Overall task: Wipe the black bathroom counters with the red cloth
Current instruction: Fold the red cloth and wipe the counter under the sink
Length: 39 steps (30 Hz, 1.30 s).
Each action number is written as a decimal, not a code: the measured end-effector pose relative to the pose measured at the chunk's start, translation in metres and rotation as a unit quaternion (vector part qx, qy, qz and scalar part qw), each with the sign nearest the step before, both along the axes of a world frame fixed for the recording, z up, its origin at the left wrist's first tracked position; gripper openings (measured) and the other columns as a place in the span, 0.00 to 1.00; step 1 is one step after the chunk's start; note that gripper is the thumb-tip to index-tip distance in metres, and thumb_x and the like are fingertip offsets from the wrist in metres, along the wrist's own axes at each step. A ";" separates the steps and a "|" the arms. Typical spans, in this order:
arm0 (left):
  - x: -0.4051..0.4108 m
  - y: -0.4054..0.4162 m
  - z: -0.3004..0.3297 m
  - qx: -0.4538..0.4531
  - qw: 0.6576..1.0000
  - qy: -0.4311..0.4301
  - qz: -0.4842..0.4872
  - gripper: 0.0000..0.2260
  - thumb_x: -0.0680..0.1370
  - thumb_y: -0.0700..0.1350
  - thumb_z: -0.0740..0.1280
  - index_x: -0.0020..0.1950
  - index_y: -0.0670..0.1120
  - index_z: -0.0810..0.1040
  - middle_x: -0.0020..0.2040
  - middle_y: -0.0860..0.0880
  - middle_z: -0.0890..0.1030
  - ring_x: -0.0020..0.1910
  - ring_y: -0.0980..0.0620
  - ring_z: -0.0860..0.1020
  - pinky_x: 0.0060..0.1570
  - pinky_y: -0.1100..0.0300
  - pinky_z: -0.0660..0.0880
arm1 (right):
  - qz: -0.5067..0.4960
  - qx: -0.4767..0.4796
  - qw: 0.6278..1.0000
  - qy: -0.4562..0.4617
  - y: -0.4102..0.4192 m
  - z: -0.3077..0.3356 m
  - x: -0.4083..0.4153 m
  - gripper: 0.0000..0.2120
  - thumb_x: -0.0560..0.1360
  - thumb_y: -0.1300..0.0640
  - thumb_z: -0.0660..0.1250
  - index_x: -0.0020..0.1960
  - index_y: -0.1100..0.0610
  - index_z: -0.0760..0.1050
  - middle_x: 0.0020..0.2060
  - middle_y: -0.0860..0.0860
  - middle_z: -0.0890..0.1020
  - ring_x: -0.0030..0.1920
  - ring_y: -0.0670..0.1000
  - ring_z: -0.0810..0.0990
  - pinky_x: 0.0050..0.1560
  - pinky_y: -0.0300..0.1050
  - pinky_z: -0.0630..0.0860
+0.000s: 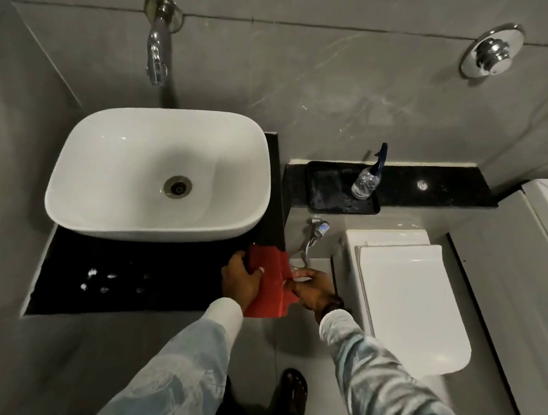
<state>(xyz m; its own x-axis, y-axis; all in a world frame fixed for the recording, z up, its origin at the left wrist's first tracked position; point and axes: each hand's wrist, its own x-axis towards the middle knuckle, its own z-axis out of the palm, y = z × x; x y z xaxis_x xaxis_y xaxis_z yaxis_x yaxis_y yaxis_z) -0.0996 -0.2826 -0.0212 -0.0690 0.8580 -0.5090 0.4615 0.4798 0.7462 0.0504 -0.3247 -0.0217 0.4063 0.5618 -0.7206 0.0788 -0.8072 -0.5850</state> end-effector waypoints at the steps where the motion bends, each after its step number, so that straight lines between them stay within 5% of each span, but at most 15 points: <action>1: -0.001 -0.003 -0.003 0.024 0.998 0.046 -0.021 0.26 0.75 0.42 0.72 0.73 0.43 0.72 0.69 0.38 0.77 0.67 0.37 0.76 0.67 0.47 0.74 | -0.004 0.007 0.999 -0.031 0.001 -0.001 0.000 0.07 0.72 0.59 0.77 0.50 0.56 0.84 0.50 0.56 0.88 0.53 0.58 0.86 0.54 0.46 0.83; 3: -0.003 -0.017 -0.010 0.084 0.977 0.177 -0.079 0.25 0.75 0.44 0.71 0.72 0.44 0.71 0.68 0.39 0.74 0.65 0.37 0.76 0.62 0.45 0.75 | 0.019 0.031 0.992 -0.120 0.004 0.001 0.005 0.05 0.74 0.58 0.74 0.50 0.54 0.86 0.54 0.56 0.89 0.60 0.59 0.86 0.64 0.44 0.79; 6: 0.000 -0.036 -0.022 0.222 0.899 0.333 -0.180 0.21 0.75 0.44 0.70 0.68 0.42 0.77 0.64 0.38 0.79 0.60 0.36 0.79 0.57 0.44 0.78 | 0.053 0.107 0.965 -0.233 0.028 0.021 0.011 0.09 0.78 0.55 0.68 0.52 0.57 0.85 0.53 0.60 0.88 0.59 0.64 0.84 0.57 0.51 0.78; 10: 0.016 -0.054 -0.055 0.263 0.854 0.330 -0.304 0.28 0.82 0.50 0.54 0.80 0.39 0.63 0.79 0.35 0.65 0.79 0.36 0.64 0.75 0.38 0.65 | 0.156 0.312 0.876 -0.333 0.085 0.057 -0.002 0.11 0.75 0.56 0.69 0.53 0.59 0.84 0.48 0.60 0.88 0.51 0.66 0.85 0.50 0.54 0.79; 13: 0.026 -0.054 -0.078 0.246 0.861 0.332 -0.298 0.30 0.84 0.53 0.49 0.83 0.41 0.51 0.84 0.39 0.53 0.83 0.38 0.51 0.80 0.39 0.53 | 0.273 0.353 0.809 -0.382 0.124 0.065 -0.023 0.22 0.75 0.47 0.66 0.66 0.54 0.79 0.56 0.53 0.86 0.59 0.60 0.83 0.59 0.53 0.75; 17: 0.023 -0.066 -0.090 0.284 0.847 0.305 -0.331 0.28 0.84 0.54 0.49 0.84 0.46 0.52 0.85 0.45 0.53 0.84 0.44 0.50 0.81 0.42 0.52 | 0.397 0.315 0.753 -0.420 0.149 0.045 -0.053 0.34 0.78 0.38 0.60 0.81 0.51 0.64 0.74 0.51 0.77 0.77 0.57 0.72 0.78 0.60 0.62; 22: -0.028 -0.051 -0.085 0.276 0.846 0.302 -0.342 0.27 0.85 0.53 0.48 0.84 0.48 0.52 0.85 0.48 0.53 0.84 0.46 0.50 0.82 0.46 0.52 | 0.426 0.276 0.762 -0.401 0.160 0.028 -0.076 0.37 0.79 0.32 0.52 0.84 0.46 0.55 0.83 0.50 0.65 0.85 0.55 0.58 0.84 0.65 0.42; 25: -0.094 -0.029 -0.081 0.214 0.860 0.372 -0.278 0.29 0.83 0.53 0.48 0.84 0.48 0.48 0.85 0.46 0.51 0.84 0.43 0.49 0.82 0.46 0.48 | 0.426 0.263 0.757 -0.419 0.162 0.024 -0.073 0.37 0.79 0.31 0.48 0.85 0.44 0.52 0.83 0.53 0.63 0.85 0.57 0.57 0.84 0.65 0.42; 30: -0.160 -0.022 -0.071 0.155 0.889 0.403 -0.152 0.28 0.82 0.51 0.56 0.82 0.46 0.59 0.83 0.45 0.59 0.83 0.42 0.56 0.80 0.41 0.54 | 0.443 0.232 0.744 -0.444 0.167 0.027 -0.077 0.37 0.79 0.30 0.46 0.85 0.42 0.48 0.84 0.53 0.60 0.86 0.58 0.55 0.84 0.65 0.41; 33: -0.132 -0.031 -0.075 0.195 0.873 0.370 -0.251 0.30 0.81 0.52 0.55 0.83 0.47 0.56 0.84 0.45 0.57 0.83 0.42 0.55 0.80 0.42 0.51 | 0.455 0.216 0.734 -0.456 0.166 0.029 -0.078 0.38 0.78 0.28 0.44 0.85 0.41 0.46 0.85 0.52 0.57 0.86 0.57 0.52 0.84 0.66 0.41; 36: -0.147 -0.024 -0.076 0.230 0.834 0.346 -0.363 0.31 0.82 0.55 0.52 0.84 0.49 0.49 0.85 0.50 0.48 0.84 0.47 0.46 0.81 0.48 0.42 | 0.442 0.209 0.762 -0.425 0.160 0.034 -0.089 0.40 0.77 0.26 0.44 0.85 0.40 0.43 0.86 0.51 0.53 0.87 0.55 0.49 0.84 0.65 0.40; 39: -0.205 -0.002 -0.078 0.206 0.865 0.376 -0.260 0.31 0.81 0.54 0.53 0.84 0.49 0.52 0.84 0.47 0.53 0.84 0.44 0.51 0.81 0.52 0.40 | 0.437 0.207 0.786 -0.386 0.158 0.036 -0.129 0.41 0.77 0.24 0.43 0.85 0.39 0.42 0.86 0.50 0.51 0.87 0.55 0.47 0.84 0.65 0.39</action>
